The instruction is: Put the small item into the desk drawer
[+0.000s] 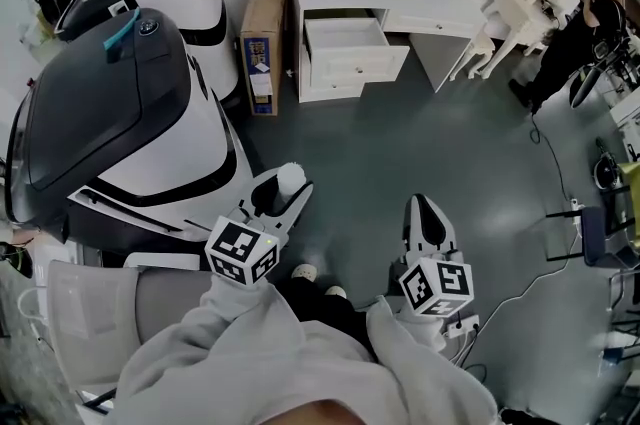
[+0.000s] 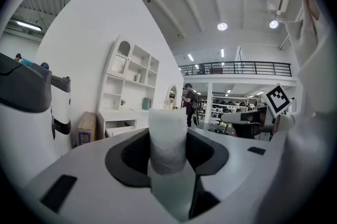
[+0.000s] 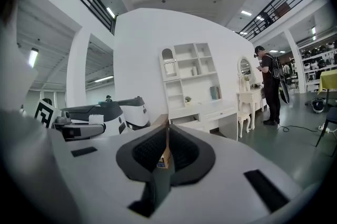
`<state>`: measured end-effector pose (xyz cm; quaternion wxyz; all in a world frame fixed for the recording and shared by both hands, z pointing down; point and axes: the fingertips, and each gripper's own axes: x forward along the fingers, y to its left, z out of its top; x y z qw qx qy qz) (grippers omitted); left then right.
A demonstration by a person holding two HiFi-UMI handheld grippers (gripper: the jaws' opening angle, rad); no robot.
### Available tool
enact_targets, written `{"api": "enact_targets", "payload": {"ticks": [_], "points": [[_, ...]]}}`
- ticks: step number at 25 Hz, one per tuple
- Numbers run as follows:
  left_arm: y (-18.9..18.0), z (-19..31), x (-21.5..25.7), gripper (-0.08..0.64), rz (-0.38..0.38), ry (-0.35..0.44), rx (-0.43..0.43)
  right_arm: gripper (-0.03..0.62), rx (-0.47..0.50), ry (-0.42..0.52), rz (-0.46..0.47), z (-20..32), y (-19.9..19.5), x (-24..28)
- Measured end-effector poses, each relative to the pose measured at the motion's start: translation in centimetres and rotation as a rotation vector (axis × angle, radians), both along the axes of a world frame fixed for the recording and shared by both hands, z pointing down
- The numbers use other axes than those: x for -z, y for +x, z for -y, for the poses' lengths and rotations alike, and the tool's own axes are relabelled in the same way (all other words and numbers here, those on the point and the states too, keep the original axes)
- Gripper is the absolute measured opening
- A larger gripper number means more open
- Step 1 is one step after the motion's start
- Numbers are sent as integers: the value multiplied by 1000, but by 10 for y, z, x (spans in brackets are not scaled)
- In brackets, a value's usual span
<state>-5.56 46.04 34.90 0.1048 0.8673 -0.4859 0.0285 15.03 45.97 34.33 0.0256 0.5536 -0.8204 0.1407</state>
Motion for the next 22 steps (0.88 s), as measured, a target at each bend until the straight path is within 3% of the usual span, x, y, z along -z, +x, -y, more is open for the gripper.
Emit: {"api": "enact_targets", "payload": {"ticks": [22], "points": [[-15,26,-18,190,18,-19,-95,40,1,-42,-22,23,-37,-20]]}}
